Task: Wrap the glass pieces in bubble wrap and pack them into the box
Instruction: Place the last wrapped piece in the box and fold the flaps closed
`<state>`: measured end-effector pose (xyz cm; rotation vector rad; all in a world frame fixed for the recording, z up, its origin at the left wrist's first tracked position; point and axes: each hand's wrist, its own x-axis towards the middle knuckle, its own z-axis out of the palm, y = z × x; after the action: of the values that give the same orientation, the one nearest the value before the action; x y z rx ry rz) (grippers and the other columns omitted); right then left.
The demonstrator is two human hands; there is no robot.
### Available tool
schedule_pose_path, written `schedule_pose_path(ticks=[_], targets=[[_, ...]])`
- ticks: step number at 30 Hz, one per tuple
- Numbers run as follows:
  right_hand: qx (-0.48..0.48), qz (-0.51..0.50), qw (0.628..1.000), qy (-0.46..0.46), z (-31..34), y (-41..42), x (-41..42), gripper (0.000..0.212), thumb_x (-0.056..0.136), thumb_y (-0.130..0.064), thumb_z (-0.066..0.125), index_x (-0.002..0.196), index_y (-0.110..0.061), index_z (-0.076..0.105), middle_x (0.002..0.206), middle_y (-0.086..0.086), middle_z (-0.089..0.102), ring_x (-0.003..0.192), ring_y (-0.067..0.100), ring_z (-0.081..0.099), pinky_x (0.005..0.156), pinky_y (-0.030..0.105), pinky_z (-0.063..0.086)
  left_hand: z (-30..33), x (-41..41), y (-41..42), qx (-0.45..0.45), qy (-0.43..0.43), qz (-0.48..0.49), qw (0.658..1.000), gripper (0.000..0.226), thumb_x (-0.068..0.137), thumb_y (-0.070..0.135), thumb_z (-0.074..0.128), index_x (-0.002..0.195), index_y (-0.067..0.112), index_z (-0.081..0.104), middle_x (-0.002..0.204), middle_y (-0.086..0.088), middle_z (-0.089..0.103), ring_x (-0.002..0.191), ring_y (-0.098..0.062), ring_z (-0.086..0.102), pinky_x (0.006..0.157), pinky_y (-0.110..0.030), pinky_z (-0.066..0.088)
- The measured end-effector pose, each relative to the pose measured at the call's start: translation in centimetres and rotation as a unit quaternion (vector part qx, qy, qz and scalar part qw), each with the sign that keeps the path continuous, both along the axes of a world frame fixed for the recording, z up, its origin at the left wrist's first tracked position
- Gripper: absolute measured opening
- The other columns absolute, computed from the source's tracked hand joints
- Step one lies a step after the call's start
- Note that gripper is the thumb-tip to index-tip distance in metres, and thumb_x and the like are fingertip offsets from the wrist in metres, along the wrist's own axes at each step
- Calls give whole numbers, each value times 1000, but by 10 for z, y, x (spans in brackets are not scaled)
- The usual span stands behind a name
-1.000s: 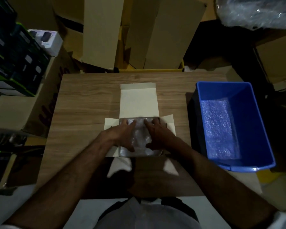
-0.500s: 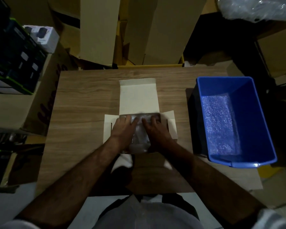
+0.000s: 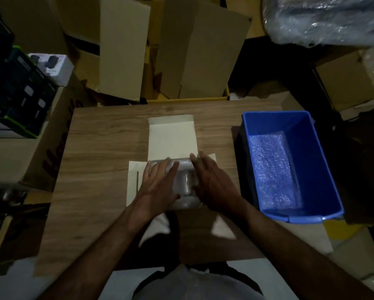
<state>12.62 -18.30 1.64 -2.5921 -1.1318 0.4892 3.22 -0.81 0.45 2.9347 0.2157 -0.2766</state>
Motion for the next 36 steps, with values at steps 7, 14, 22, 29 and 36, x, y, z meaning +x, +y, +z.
schedule_pose_path(ticks=[7, 14, 22, 29, 36], targets=[[76, -99, 990, -61, 26, -89, 21, 62, 97, -13, 61, 154, -4, 38, 162, 28, 25, 149, 41, 32, 118, 46, 35, 19, 29, -83, -32, -125, -34, 991, 71, 90, 35, 70, 152, 10, 44, 159, -20, 37, 148, -34, 37, 121, -53, 23], [32, -139, 989, -44, 3, -201, 50, 71, 94, -26, 62, 157, -11, 33, 167, 22, 15, 153, 37, 22, 122, 41, 27, 14, 91, -182, -97, -136, -45, 985, 65, 97, 43, 41, 152, 8, 42, 163, -27, 22, 152, -39, 25, 123, -52, 21], [-191, -22, 981, 21, -54, -237, 108, 80, 100, -29, 57, 162, -13, 9, 167, 26, 0, 156, 39, 4, 125, 40, 15, -14, 128, -215, -27, -35, -36, 998, 77, 98, 29, 45, 163, 15, 7, 164, -23, -22, 156, -37, -14, 126, -45, -1], [-155, 47, 986, 41, -90, -227, 133, 48, 109, -12, 30, 156, -5, 32, 164, 21, 23, 154, 33, 16, 126, 37, 11, -18, 129, -213, -76, -45, -44, 995, 75, 93, 12, 51, 160, 10, 17, 163, -30, -14, 154, -42, -13, 126, -49, 5], [-89, 20, 996, 14, -78, -232, 137, 46, 106, -19, 35, 150, -24, 46, 162, 7, 34, 152, 20, 23, 114, 24, 24, -11, 129, -210, -106, -51, -54, 992, 72, 96, 12, 54, 160, 15, 21, 164, -27, -14, 153, -38, -16, 125, -49, 0]])
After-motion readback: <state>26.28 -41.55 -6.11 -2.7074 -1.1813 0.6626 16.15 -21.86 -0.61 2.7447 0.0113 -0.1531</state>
